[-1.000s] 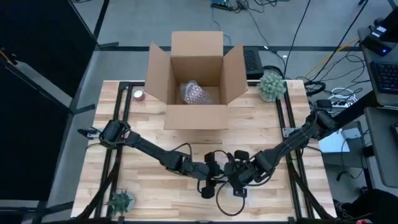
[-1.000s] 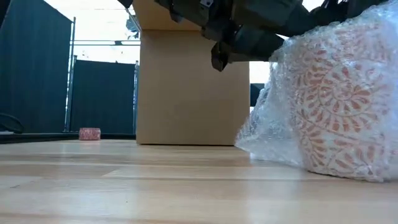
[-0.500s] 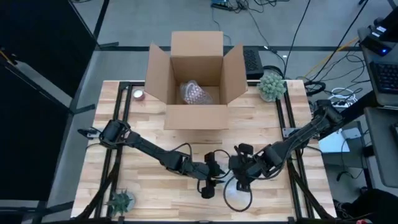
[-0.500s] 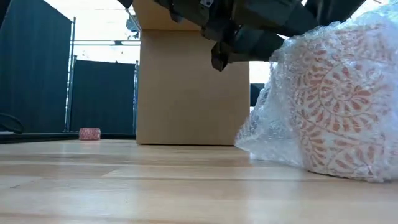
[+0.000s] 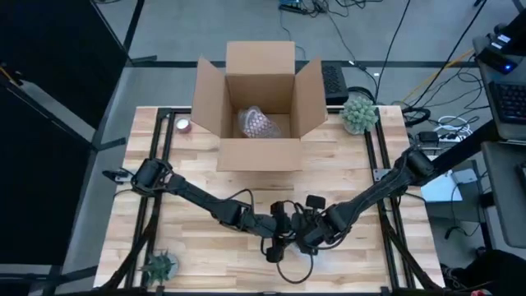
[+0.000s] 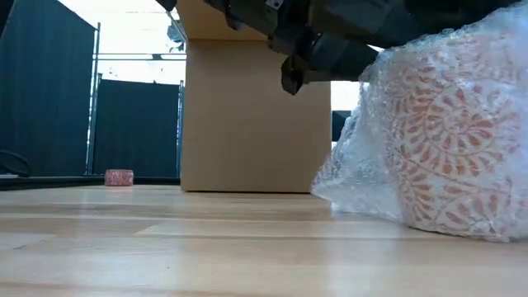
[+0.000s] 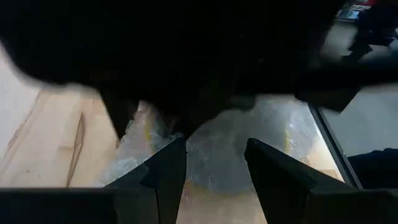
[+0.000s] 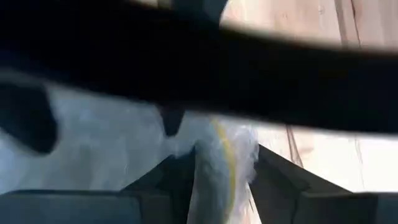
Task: Wrap mug
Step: Wrap the yellow mug with the bubble wrap
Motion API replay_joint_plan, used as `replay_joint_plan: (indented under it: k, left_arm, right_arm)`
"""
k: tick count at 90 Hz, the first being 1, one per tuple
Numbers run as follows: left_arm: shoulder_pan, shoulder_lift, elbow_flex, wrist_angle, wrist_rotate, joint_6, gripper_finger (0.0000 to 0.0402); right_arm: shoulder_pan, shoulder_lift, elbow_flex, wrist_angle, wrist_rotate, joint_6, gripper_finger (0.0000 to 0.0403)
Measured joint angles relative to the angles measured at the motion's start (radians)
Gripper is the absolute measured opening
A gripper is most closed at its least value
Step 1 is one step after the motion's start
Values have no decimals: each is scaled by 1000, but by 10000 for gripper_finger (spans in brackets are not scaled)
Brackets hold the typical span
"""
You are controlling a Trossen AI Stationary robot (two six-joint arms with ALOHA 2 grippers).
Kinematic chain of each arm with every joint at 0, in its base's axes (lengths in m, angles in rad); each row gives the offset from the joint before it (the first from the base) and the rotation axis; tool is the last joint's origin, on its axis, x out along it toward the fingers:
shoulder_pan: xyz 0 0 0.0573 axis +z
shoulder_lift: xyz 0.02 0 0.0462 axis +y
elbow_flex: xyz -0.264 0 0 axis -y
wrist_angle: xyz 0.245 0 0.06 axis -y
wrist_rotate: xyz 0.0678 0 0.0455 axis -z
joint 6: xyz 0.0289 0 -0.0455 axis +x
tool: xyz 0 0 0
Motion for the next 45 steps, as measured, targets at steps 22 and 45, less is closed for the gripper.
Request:
replay_joint_plan:
  k: [22, 45]
  left_arm:
    - [0, 0, 0, -1, 0, -1, 160]
    - [0, 0, 0, -2, -1, -3, 160]
  right_arm:
    - [0, -33, 11, -52, -7, -9, 123]
    - [12, -138, 77, -148, -9, -15, 123]
